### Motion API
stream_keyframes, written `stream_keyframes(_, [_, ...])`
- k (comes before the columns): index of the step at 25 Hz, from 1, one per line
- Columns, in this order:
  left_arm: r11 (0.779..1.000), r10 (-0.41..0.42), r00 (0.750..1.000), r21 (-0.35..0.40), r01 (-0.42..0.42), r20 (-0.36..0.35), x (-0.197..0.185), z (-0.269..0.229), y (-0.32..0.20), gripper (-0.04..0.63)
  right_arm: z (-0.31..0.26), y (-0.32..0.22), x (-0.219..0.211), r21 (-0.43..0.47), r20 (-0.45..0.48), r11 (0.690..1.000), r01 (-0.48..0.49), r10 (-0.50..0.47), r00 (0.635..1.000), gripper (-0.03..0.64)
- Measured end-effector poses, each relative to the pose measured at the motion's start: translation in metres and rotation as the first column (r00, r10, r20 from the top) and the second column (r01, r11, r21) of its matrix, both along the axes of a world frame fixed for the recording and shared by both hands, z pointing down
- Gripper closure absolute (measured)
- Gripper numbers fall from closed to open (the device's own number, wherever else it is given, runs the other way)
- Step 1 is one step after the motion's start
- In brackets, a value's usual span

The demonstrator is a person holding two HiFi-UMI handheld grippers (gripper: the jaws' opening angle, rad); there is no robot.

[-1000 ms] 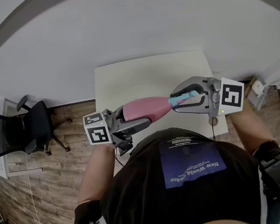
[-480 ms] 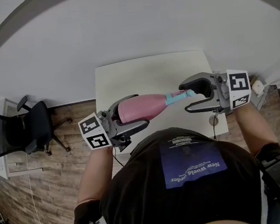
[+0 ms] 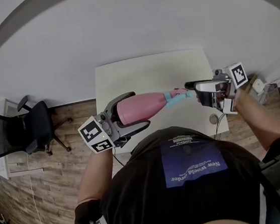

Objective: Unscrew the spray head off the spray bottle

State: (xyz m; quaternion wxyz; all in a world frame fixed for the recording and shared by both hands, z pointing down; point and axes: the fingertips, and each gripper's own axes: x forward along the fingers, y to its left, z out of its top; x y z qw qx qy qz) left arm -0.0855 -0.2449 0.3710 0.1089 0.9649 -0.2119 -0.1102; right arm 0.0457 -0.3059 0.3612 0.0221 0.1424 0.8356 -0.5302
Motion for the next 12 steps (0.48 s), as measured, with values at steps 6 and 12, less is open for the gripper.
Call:
stream_keyframes(6, [0.999, -0.014, 0.998, 0.047, 0.012, 0.059, -0.001, 0.005, 0.004, 0.127, 0.005, 0.008, -0.025, -0.180, -0.030, 0.982, 0.059, -0.065, 0.997, 0.373])
stream_keyframes(12, [0.997, -0.020, 0.992, 0.081, 0.010, 0.122, 0.005, 0.011, 0.010, 0.127, 0.020, 0.019, -0.038, -0.219, -0.110, 0.969, 0.110, -0.136, 0.985, 0.374])
